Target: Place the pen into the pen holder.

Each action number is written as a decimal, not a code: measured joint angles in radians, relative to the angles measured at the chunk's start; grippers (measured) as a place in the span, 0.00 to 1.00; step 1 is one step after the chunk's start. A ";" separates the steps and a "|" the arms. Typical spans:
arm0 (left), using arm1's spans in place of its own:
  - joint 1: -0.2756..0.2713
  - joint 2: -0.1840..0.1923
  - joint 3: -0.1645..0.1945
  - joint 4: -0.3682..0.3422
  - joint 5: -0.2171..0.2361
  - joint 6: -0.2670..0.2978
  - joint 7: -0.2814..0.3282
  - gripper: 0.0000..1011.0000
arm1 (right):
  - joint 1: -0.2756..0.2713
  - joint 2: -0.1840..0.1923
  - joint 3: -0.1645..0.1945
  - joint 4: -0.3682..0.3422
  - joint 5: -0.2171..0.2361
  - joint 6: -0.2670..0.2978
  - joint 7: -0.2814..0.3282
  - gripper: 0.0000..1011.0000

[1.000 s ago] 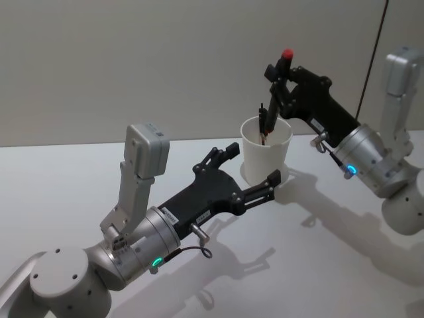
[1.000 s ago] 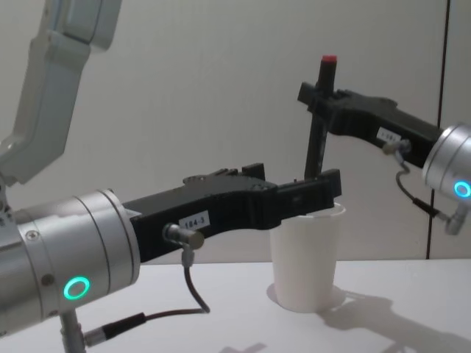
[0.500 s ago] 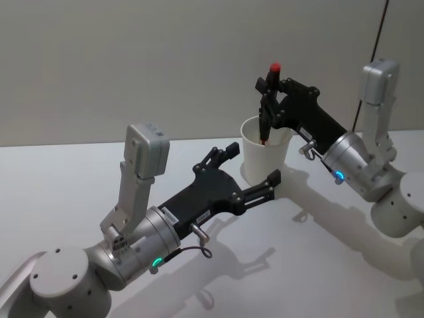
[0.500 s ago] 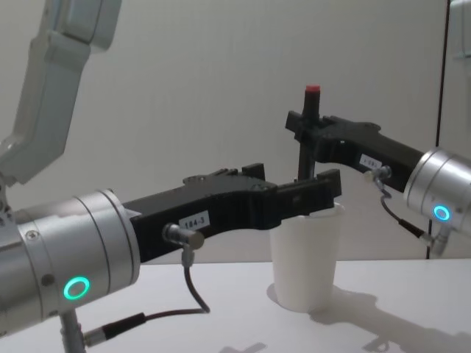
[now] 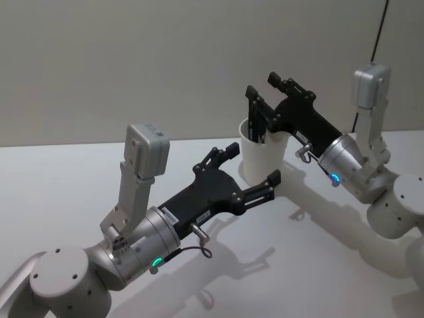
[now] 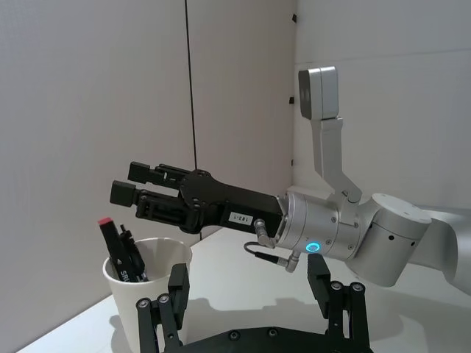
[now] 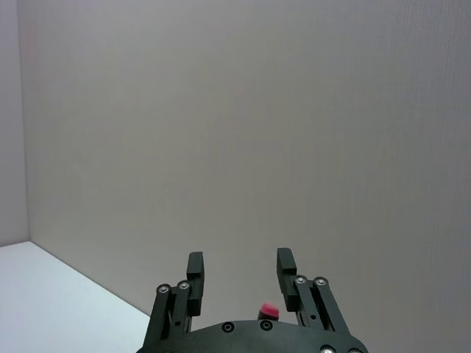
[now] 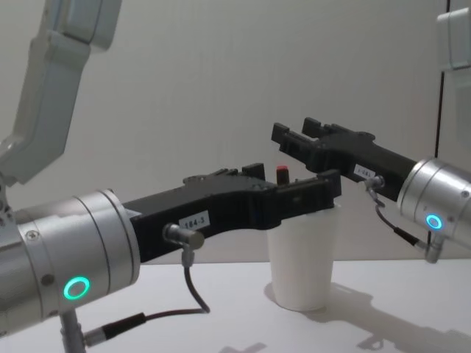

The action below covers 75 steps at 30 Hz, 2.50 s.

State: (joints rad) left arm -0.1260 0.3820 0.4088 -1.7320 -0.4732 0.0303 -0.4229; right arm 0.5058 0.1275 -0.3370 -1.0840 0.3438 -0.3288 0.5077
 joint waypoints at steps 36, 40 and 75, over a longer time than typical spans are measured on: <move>-0.004 0.000 0.001 0.004 0.011 0.000 0.016 0.99 | -0.107 0.068 0.034 -0.190 0.040 0.058 -0.094 0.99; -0.014 0.000 0.006 0.014 0.036 -0.001 0.054 0.99 | -0.125 0.074 0.038 -0.211 0.037 0.072 -0.110 0.99; -0.111 0.000 0.046 0.106 0.273 -0.017 0.411 0.99 | -0.451 0.187 0.099 -0.601 -0.040 0.312 -0.384 0.99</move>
State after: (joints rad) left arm -0.2371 0.3821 0.4549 -1.6259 -0.1999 0.0136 -0.0115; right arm 0.0544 0.3144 -0.2376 -1.6849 0.3037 -0.0166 0.1240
